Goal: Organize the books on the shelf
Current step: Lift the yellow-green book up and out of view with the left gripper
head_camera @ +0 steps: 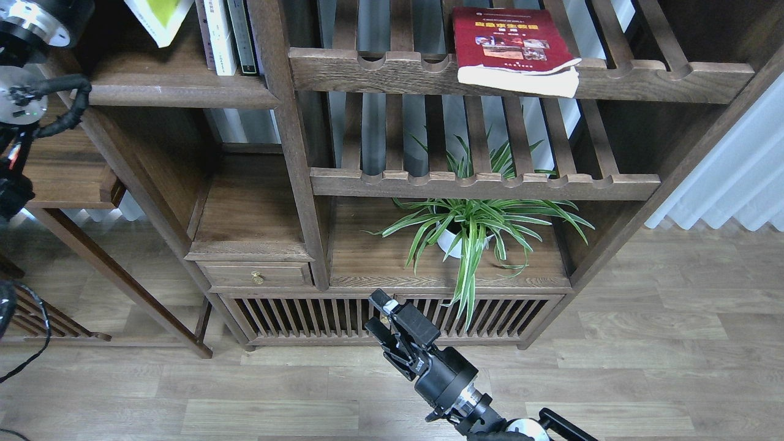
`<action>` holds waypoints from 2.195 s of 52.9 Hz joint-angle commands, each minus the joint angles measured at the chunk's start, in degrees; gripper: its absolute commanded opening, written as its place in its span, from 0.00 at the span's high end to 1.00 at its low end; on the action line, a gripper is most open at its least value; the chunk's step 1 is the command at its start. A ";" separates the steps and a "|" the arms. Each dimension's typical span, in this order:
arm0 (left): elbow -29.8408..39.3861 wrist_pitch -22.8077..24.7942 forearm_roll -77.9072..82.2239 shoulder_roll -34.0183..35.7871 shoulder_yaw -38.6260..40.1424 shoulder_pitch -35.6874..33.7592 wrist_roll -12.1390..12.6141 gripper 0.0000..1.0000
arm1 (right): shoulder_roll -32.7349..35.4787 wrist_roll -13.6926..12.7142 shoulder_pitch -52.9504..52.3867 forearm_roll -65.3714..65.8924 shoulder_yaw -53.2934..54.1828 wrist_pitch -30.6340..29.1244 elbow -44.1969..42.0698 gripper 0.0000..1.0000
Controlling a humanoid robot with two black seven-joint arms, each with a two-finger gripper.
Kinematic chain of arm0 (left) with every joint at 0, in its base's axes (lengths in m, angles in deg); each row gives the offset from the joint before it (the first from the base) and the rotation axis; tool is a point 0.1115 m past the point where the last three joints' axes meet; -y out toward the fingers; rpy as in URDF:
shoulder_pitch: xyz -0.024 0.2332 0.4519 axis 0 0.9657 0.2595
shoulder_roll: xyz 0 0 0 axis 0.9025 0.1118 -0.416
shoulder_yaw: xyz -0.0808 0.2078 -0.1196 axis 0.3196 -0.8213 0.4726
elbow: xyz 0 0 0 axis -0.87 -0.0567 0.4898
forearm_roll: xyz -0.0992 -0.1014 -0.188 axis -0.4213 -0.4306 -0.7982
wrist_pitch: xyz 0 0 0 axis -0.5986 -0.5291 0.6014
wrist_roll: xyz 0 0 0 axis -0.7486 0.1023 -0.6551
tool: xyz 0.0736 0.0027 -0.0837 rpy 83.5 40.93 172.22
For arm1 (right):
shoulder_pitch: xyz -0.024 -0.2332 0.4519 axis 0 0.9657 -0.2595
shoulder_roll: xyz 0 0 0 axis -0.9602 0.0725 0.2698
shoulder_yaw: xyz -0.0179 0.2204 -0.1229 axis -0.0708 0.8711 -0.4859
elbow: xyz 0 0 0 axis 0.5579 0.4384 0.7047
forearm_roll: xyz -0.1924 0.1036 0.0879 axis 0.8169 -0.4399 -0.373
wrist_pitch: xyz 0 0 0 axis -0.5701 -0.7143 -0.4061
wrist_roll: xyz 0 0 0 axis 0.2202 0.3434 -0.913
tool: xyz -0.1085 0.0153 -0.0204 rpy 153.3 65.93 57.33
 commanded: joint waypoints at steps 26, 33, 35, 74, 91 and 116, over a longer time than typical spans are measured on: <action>-0.08 1.16 -0.09 1.48 -6.44 -0.35 0.57 0.82 | 0.00 0.05 -0.09 0.09 0.00 0.00 0.00 0.06; -0.08 1.16 -0.09 1.48 -6.79 -0.35 0.57 0.78 | 0.00 0.05 0.00 0.09 0.09 0.00 0.00 0.06; -0.08 1.08 0.00 1.48 -6.79 -0.35 0.57 0.74 | 0.00 0.05 0.00 0.09 0.09 0.00 0.00 0.06; 0.36 1.07 -0.09 0.87 -6.61 -0.18 -0.49 0.37 | 0.00 0.05 0.00 0.17 0.09 0.00 -0.09 0.06; 0.53 3.88 -0.18 1.22 -6.97 0.09 -2.25 0.92 | 0.00 0.05 -0.09 0.17 0.09 0.00 -0.18 0.06; 0.36 4.77 -0.09 1.31 -6.70 -0.18 -1.46 0.49 | 0.00 0.05 0.00 0.09 0.09 0.00 -0.35 0.06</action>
